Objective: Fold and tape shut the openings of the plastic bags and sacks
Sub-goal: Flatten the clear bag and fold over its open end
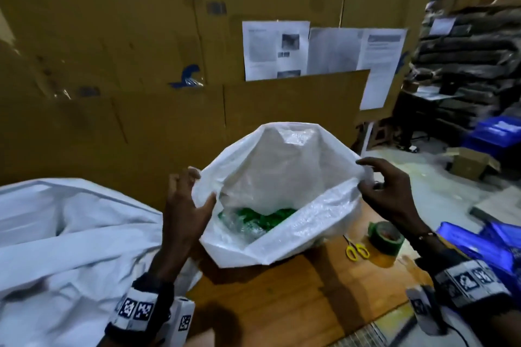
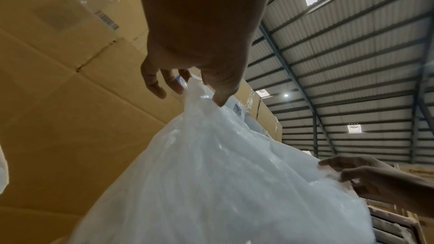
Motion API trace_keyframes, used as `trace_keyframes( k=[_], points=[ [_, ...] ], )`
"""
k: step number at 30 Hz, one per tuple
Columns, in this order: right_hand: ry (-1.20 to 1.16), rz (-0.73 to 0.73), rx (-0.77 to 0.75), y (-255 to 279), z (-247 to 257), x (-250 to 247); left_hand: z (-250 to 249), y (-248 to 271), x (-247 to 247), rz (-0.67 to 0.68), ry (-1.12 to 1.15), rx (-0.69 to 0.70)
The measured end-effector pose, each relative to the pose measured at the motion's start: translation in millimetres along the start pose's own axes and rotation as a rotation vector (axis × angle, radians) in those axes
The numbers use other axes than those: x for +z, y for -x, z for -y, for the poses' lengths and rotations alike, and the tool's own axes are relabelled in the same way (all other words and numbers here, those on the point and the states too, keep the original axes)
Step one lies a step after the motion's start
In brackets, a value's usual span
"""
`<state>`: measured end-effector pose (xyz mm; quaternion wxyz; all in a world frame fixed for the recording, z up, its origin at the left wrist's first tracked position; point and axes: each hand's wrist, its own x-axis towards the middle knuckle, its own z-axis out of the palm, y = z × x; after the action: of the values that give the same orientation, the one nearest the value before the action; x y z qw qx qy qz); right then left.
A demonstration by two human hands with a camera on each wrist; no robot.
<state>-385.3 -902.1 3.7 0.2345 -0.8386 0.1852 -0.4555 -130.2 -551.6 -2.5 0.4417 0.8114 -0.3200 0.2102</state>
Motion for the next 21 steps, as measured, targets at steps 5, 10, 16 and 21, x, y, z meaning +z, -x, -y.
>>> trace_keyframes(
  k=[5,10,16,21],
  points=[
    [-0.063,0.059,-0.024,15,-30,-7,-9,8,11,0.119,-0.029,-0.05],
    [-0.214,0.238,0.001,25,-51,-28,-17,29,-6,0.266,-0.051,-0.097],
    [-0.257,0.566,-0.093,47,-96,-48,-6,84,-32,0.302,-0.073,-0.073],
    [-0.242,0.831,-0.152,79,-115,-68,10,128,-55,0.467,-0.149,0.071]
  ],
)
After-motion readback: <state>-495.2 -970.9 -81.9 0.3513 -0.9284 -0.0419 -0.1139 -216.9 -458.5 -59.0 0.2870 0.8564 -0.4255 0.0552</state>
